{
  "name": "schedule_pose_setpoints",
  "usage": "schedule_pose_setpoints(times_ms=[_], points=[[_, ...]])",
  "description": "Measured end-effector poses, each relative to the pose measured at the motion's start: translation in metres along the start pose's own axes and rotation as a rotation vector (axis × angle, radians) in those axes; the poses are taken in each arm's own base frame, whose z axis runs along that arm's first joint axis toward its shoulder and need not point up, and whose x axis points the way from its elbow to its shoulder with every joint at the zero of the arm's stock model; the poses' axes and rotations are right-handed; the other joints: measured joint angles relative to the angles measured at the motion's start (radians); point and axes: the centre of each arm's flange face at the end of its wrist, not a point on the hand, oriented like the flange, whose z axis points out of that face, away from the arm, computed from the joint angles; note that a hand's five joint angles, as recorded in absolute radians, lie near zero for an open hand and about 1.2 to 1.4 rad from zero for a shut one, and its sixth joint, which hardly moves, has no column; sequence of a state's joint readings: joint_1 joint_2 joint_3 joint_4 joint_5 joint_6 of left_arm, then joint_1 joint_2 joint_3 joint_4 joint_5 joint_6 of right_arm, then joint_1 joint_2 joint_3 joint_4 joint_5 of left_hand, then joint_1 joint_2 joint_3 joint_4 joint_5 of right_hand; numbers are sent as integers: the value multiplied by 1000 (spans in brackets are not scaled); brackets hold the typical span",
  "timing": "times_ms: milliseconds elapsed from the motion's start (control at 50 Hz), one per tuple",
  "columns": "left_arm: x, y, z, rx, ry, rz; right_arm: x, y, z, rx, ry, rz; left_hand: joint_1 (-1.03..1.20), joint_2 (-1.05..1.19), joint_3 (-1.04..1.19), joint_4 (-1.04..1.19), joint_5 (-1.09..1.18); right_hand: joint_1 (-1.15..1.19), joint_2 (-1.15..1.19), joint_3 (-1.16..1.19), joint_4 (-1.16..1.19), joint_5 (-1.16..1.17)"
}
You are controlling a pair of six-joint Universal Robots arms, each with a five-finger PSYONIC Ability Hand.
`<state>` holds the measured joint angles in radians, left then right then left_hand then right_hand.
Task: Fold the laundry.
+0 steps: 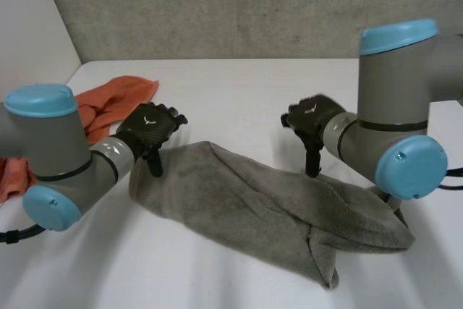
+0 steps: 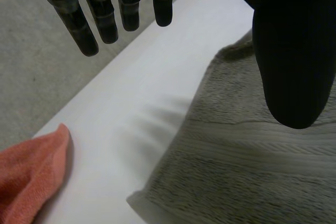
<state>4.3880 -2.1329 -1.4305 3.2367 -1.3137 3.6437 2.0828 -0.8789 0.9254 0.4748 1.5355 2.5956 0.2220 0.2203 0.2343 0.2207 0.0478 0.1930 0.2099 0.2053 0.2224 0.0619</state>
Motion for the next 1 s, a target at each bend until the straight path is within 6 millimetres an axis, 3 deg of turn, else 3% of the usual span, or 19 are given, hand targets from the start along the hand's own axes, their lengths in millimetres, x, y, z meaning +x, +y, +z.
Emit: schedule_pose_setpoints(times_ms=[140,300,340,380,420,480,560,680,760,820,840,860,1000], points=[[2,-2,-20,-44,7,-50,-10,18,3,-131,-87,123,0,0,0,0,0,0,0,0,0,0],[4,-5,-36,-56,-15,-110,-25,38,-1,-229,-193,132,0,0,0,0,0,2,5,6,2,1],[4,-6,-36,-56,-19,-113,-27,41,-2,-245,-207,129,0,0,0,0,0,86,100,107,89,84],[5,-7,-37,-54,-24,-115,-29,44,-6,-265,-222,125,0,0,0,0,0,426,517,493,473,443],[5,-8,-37,-51,-26,-113,-27,46,-8,-270,-220,125,0,0,0,0,0,622,772,762,744,703],[5,-9,-35,-42,-30,-110,-19,45,-12,-254,-200,130,0,0,0,0,0,712,948,938,934,877],[4,-10,-31,-22,-35,-104,-5,39,-18,-191,-152,129,-16,-12,-26,-13,0,712,953,959,960,887],[6,-10,-19,9,-34,-109,14,15,-47,-24,-50,68,-19,-16,-29,-17,0,712,953,960,961,887],[9,-9,-9,19,-16,-161,17,-5,-81,89,-14,17,-19,-16,-29,-17,0,712,953,962,961,887],[11,-8,-6,23,-5,-181,16,-11,-93,122,-13,1,-19,-16,-29,-17,0,712,953,963,961,887],[15,-9,0,36,31,-219,12,-20,-116,187,-24,-36,-19,-16,-29,-17,0,712,953,964,962,887],[18,-9,1,41,49,-232,10,-23,-124,209,-32,-51,-19,-16,-29,-17,0,712,953,964,962,887],[36,-14,9,76,159,-281,-5,-30,-157,297,-82,-138,-19,-16,-29,-17,0,712,953,964,962,887]])
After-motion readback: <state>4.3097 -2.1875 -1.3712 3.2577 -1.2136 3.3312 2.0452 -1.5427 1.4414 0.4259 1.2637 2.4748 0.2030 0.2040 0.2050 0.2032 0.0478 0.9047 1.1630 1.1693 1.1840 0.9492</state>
